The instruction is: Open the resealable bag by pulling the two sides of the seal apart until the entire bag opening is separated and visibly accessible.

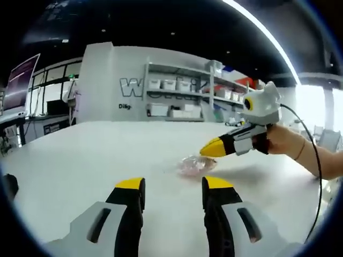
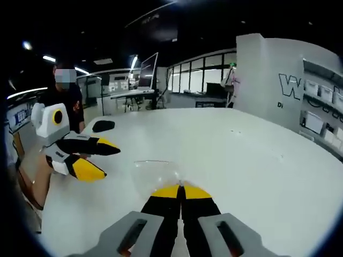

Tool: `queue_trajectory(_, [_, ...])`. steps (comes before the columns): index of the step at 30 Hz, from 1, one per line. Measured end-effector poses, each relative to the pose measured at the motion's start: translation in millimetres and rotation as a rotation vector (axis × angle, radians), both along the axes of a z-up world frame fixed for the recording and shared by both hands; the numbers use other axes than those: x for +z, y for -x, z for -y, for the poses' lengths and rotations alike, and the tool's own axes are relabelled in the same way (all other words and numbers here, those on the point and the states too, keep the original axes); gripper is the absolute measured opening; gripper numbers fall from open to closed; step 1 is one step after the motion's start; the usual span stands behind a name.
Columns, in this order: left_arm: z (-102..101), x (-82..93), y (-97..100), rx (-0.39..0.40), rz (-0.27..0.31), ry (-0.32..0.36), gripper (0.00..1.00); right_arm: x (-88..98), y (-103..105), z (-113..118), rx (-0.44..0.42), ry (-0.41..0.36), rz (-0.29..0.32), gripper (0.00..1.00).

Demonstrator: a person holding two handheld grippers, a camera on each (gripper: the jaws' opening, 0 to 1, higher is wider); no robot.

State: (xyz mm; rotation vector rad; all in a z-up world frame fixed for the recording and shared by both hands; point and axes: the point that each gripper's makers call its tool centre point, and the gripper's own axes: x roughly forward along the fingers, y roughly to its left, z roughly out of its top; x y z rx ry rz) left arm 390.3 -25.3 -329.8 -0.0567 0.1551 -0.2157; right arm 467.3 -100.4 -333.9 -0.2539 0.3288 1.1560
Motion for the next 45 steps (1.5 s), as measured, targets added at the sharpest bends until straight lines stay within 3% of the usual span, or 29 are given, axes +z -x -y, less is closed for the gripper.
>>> queue_trajectory(13, [9.2,-11.2,-12.3,-0.019,-0.089,0.107,0.42,-2.2,18.9,3.9,-0.004,-0.063,-0.049,0.0])
queue_trajectory(21, [9.3,-19.8,-17.6,-0.009,-0.12,0.092,0.39,-2.3,19.9,4.6,-0.002,-0.07,-0.06,0.0])
queue_trajectory(30, [11.3,-16.5,-27.2,-0.017,-0.133,0.135,0.33,-1.5,23.1,2.5,0.009,-0.074,-0.059,0.0])
queue_trajectory(45, [10.8,-23.4,-31.6,0.004,-0.174,0.101,0.2,-4.3,26.9,3.5,0.015,-0.078,-0.07,0.0])
